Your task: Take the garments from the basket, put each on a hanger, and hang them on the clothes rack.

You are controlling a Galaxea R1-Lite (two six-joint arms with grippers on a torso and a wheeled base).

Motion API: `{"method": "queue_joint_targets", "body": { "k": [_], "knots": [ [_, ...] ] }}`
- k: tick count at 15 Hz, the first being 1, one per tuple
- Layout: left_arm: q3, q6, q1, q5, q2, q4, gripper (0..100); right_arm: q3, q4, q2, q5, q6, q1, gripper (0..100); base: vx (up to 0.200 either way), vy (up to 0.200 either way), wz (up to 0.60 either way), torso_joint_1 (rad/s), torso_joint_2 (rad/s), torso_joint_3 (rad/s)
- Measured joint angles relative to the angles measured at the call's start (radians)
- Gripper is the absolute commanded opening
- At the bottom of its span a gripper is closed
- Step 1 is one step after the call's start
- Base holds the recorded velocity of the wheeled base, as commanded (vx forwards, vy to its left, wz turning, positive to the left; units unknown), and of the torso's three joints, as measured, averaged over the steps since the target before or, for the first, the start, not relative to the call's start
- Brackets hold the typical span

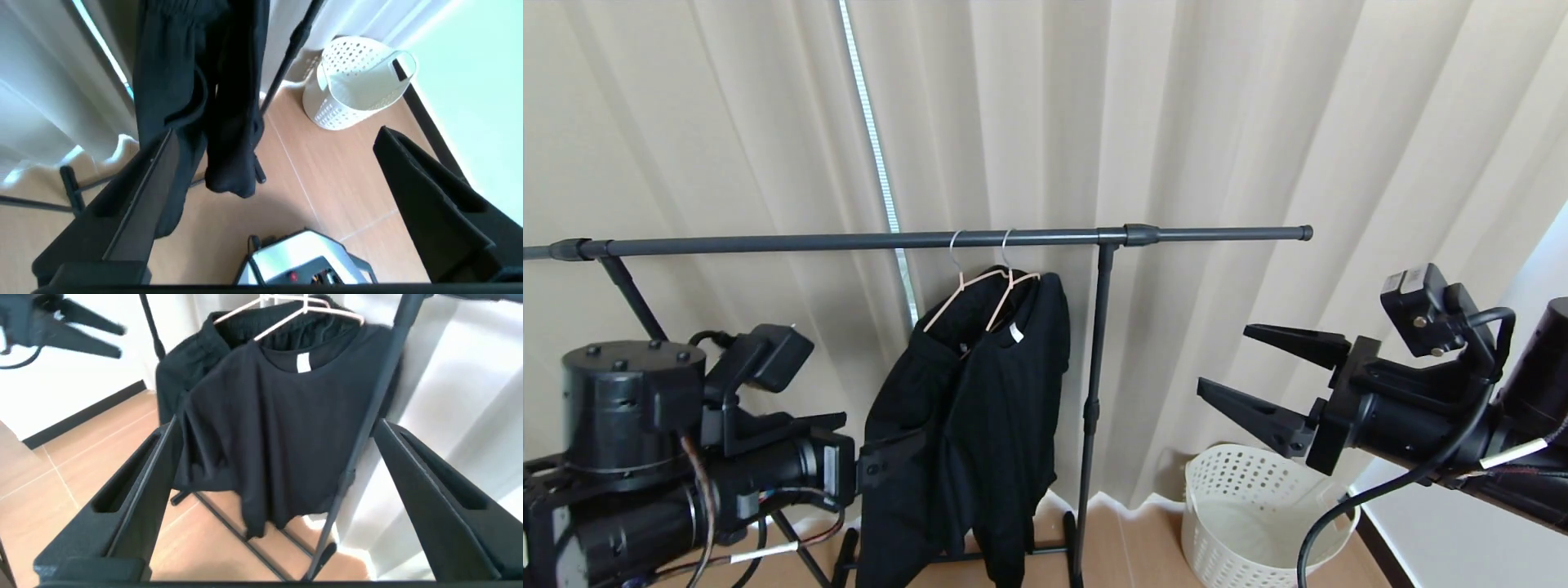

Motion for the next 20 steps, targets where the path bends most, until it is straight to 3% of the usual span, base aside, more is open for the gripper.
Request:
{"method": "queue_joint_targets", "body": {
  "k": [2,6,9,11,16,18,20],
  "knots": [
    [0.103,0.012,0.003,0.005,-0.070,-0.043,100,0.053,-0.010,-0.053,-0.053,-0.004,-0.001,100,0.000,0.000,0.00,0.000,0.00,0.000],
    [0.297,0.018,0.008,0.007,-0.228,-0.050,100,0.240,-0.007,-0.216,-0.086,-0.008,0.010,100,0.000,0.000,0.00,0.000,0.00,0.000],
    [0.400,0.016,0.017,0.004,-0.345,-0.023,100,0.374,0.027,-0.373,-0.177,-0.037,0.043,100,0.000,0.000,0.00,0.000,0.00,0.000],
    [0.414,0.015,0.019,0.004,-0.444,0.085,100,0.404,0.184,-0.505,-0.223,-0.046,0.058,100,0.000,0.000,0.00,0.000,0.00,0.000],
    [0.419,0.031,0.022,-0.002,-0.757,0.454,100,0.419,0.760,-1.019,-0.272,-0.053,0.055,100,0.000,0.000,0.00,0.000,0.00,0.000],
    [0.420,0.062,0.032,0.003,-0.813,0.462,100,0.420,0.887,-1.178,-0.306,-0.052,0.004,100,0.000,0.000,0.00,0.000,0.00,0.000],
    [0.420,0.110,0.057,0.026,-0.838,0.476,100,0.421,0.937,-1.264,-0.354,-0.052,-0.076,100,0.000,0.000,0.00,0.000,0.00,0.000]
  ]
}}
